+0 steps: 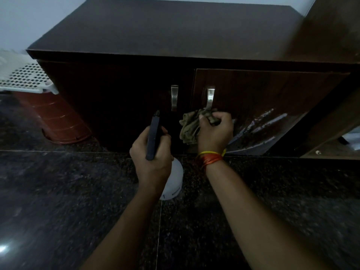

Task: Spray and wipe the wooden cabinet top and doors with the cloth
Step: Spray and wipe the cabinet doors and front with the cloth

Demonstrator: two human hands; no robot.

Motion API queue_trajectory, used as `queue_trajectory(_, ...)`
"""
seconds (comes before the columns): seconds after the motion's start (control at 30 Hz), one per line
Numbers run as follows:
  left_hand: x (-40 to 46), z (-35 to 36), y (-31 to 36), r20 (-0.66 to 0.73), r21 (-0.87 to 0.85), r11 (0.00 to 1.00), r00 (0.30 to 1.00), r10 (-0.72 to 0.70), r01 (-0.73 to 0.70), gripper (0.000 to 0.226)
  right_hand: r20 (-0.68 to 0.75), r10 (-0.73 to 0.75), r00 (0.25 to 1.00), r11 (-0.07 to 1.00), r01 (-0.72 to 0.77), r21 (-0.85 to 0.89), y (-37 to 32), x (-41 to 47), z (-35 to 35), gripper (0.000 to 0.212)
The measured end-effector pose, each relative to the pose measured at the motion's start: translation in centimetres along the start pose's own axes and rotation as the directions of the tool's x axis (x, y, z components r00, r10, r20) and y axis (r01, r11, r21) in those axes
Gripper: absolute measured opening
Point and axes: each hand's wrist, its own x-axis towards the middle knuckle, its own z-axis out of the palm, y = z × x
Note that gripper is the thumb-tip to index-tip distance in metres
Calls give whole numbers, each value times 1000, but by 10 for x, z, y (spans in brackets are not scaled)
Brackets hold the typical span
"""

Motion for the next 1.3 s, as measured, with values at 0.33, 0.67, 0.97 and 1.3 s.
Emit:
queue_trajectory(0.33,-1,5,4,5,-16,1000,1000,12,-12,10,97,-149,984,989,150,-8,4,4,-19,19)
queue_trajectory(0.67,-1,7,8,20,-22,1000,1000,6,-5,9,164,-316,934,939,333,-86,17,3,-20,15)
queue_trajectory(0.97,-5,5,-8,28,-7,1000,999,-18,18,14,-1,184,983,982,-184,34,36,9,1,24)
queue_trajectory(1.3,0,8,-18,21,-6,1000,1000,5,-5,10,8,550,835,777,-515,363,63,2,24,42)
